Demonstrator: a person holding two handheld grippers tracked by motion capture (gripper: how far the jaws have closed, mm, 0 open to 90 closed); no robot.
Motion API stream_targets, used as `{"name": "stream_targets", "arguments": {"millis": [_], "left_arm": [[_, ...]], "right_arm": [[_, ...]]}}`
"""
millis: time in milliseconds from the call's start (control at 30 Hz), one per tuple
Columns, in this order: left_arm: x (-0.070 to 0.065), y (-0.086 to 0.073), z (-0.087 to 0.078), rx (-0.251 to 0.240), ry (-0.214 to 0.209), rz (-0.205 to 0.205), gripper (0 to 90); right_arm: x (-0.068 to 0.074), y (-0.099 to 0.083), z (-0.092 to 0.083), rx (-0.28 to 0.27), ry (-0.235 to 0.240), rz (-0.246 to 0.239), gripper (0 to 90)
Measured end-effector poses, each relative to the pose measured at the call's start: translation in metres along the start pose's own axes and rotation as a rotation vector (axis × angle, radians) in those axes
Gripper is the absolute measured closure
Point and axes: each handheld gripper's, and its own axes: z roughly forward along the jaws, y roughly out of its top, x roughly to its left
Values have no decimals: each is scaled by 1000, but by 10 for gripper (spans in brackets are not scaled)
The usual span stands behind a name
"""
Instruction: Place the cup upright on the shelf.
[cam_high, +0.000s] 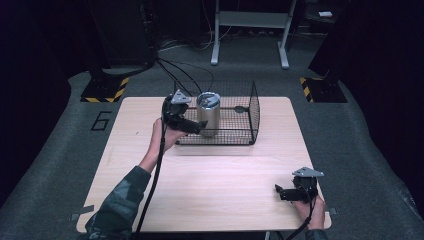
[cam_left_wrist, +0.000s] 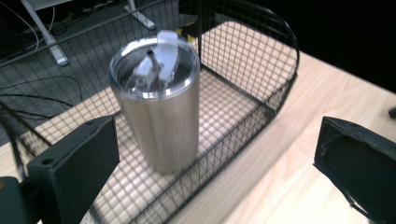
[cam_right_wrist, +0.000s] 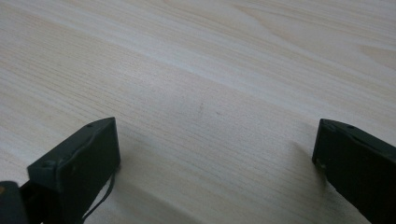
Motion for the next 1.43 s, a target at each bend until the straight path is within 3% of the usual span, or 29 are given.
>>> {"name": "stream_targets", "arguments": {"millis": [133,233,400,467,567,600,767,800,867,900,967,1067,1267,1433], "left_arm": [[-8,-21,-21,36,21,44,0],[-11,-32,-28,45,38,52,0],[-16,-69,-43,68,54,44,0],[-17,-74,-46,81,55,48,0],[-23,-100,-52,93,85,62,0],[-23,-100,-52,93,85,62,1],[-26,-144,-52,149,94,41,0],[-26,-144,-52,149,94,41,0],[-23,-167,-50,188,108,27,1],[-23,-167,-50,188,108,27,0],[-20,-185,-46,229,117,7,0],[-16,-206,-43,248,120,-33,0],[-21,-228,-39,251,163,-51,0],[-25,-238,-34,253,161,-62,0]], "right_arm": [[0,0,0,0,0,0,3],[0,0,0,0,0,0,3],[0,0,0,0,0,0,3],[0,0,0,0,0,-2,3],[0,0,0,0,0,-1,3],[0,0,0,0,0,-1,3],[0,0,0,0,-1,0,3],[0,0,0,0,-1,0,3],[0,0,0,0,0,-2,3],[0,0,0,0,0,-2,3],[0,0,0,0,0,-1,3],[0,0,0,0,0,0,3],[0,0,0,1,-1,-2,1],[0,0,0,1,-3,-1,0]]}}
